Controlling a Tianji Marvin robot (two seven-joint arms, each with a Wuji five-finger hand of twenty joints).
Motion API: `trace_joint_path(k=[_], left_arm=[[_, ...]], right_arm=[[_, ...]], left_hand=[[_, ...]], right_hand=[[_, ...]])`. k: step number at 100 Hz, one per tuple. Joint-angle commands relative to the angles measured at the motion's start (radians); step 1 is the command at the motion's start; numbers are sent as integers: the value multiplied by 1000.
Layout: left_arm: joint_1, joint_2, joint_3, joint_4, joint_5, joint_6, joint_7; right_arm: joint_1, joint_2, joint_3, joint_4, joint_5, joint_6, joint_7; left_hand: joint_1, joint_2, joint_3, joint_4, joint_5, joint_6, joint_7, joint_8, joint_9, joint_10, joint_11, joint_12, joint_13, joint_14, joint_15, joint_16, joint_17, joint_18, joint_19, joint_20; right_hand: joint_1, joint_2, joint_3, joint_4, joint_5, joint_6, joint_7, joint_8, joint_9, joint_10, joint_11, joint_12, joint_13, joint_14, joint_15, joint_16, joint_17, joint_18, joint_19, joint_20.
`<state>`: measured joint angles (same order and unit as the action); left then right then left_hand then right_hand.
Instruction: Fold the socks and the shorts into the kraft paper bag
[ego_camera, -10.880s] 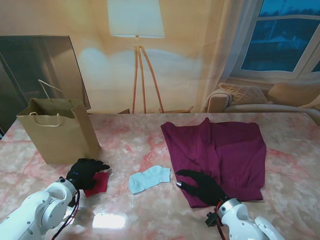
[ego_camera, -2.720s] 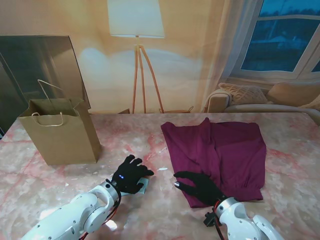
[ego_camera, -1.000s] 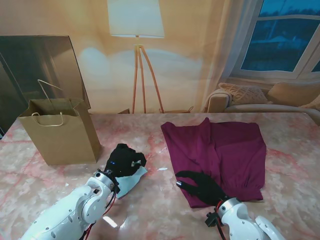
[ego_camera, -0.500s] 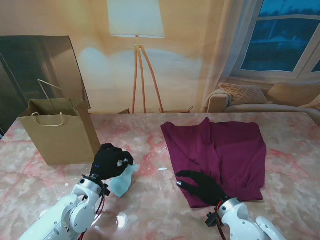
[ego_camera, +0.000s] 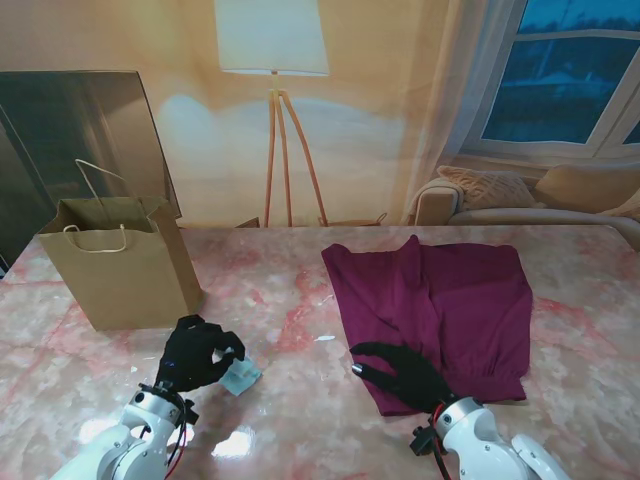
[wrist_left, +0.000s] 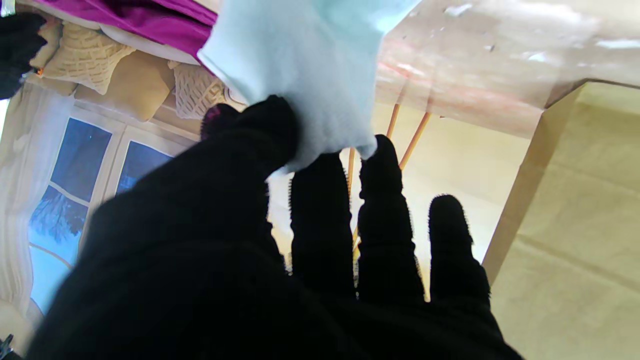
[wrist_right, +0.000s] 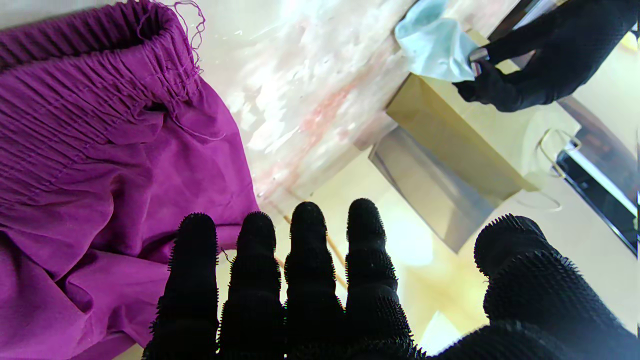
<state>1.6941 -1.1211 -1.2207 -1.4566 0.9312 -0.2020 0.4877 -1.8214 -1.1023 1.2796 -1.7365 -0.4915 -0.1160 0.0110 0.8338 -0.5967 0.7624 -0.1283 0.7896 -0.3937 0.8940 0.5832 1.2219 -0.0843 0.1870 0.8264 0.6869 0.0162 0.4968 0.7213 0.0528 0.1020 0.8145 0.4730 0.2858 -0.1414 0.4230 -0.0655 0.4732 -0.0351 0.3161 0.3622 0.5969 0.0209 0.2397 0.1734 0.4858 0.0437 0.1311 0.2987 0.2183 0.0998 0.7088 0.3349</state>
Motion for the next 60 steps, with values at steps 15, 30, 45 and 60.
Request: trace_joint_path(k=[15,30,45,60], left_arm=[[49,20,-36,-23,15,-22,-68],[92,27,-82,-69,9,-51,-142],[130,30,-119,-117,20,-63,-164],[167,31,-160,-165,16,-81,-194]], right_arm=[[-17,-1,2,-13,-8,-5,-4],[-22,-2,5,-16,-10,-5,-8],[-26,-1,6,-16,-12,-9,-6],[-29,-2,8,-14,-15,-12,-12]], left_hand=[[-46,-46,47,-61,25,25,-13,-91,-48,-50,-51,-138,-87,-8,-91,-55,-80,-1,-83,14],[-109,-98,-65,-47,-10,75,-56,-91,-216,-12,63,-373,-152,7,-141,-95,-108,-1,-170,11],[-209,-87,-180,-54,1,97,-74,-65,-268,6,58,-411,-179,14,-165,-110,-111,2,-230,2],[-280,-47,-241,-50,66,111,-34,-41,-214,3,88,-401,-151,18,-160,-110,-113,5,-261,8]], right_hand=[[14,30,-25,28,9,-26,14,9,16,5,17,12,20,9,19,17,-2,-6,32,32],[14,31,-26,28,9,-26,14,9,17,3,16,12,19,8,19,17,-2,-5,32,32],[14,30,-26,28,10,-26,14,9,18,5,17,12,20,8,19,17,-3,-6,32,32],[14,30,-26,28,11,-24,15,9,18,5,17,12,20,8,19,17,-3,-6,31,32]])
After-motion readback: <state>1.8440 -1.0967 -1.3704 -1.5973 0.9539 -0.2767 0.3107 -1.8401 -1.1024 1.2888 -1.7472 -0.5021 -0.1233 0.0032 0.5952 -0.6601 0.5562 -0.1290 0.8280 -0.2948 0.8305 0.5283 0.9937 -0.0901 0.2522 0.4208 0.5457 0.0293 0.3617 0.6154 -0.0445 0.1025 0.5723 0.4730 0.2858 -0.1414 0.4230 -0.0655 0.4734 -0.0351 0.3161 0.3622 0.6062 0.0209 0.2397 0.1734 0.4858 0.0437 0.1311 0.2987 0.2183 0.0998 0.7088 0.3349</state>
